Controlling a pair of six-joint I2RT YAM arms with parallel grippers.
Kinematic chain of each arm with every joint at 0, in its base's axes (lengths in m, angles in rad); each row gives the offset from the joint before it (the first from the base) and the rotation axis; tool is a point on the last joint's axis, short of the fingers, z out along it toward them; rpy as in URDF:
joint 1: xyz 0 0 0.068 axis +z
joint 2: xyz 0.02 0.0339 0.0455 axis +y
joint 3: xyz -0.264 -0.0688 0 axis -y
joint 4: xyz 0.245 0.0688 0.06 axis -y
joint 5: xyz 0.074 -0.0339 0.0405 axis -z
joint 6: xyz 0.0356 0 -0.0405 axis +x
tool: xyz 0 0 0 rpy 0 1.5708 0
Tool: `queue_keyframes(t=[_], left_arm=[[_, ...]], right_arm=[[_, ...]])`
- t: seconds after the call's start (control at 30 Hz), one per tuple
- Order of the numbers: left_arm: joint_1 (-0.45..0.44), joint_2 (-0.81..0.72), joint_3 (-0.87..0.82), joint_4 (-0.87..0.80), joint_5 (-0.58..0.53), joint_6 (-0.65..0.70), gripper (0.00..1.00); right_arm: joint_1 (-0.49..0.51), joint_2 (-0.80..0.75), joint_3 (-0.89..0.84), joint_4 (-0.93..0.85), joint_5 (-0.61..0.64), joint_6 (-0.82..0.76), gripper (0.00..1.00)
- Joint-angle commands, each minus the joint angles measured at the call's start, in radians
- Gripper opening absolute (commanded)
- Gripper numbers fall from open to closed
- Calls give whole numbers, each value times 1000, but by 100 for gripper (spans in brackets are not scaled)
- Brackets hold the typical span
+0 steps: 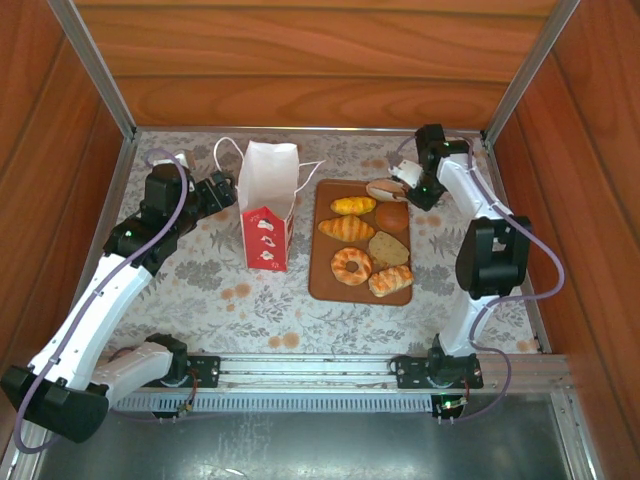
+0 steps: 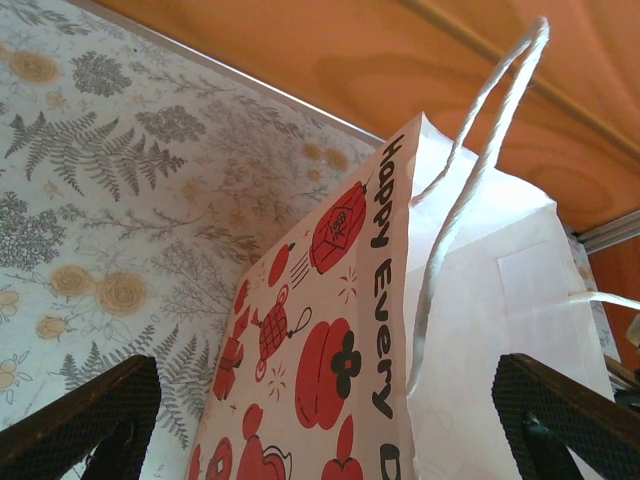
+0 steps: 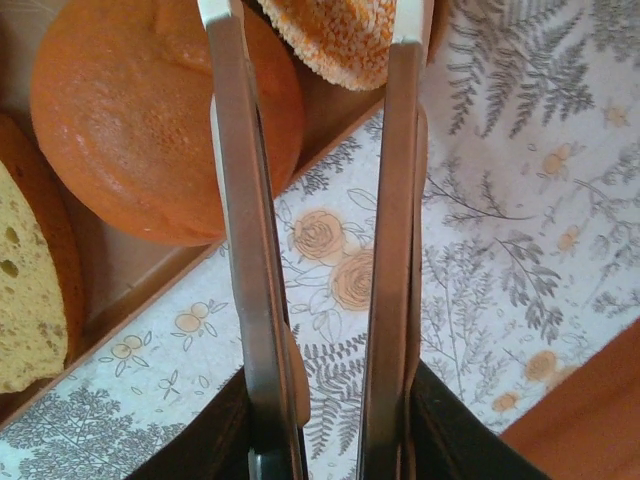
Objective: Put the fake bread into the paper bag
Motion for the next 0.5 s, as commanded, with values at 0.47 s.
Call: queue_keyframes(t=[0.47], left_arm=[[44, -67, 60, -44, 76, -4, 87]], right_arm=[[11, -345, -78, 153, -176, 223, 21]])
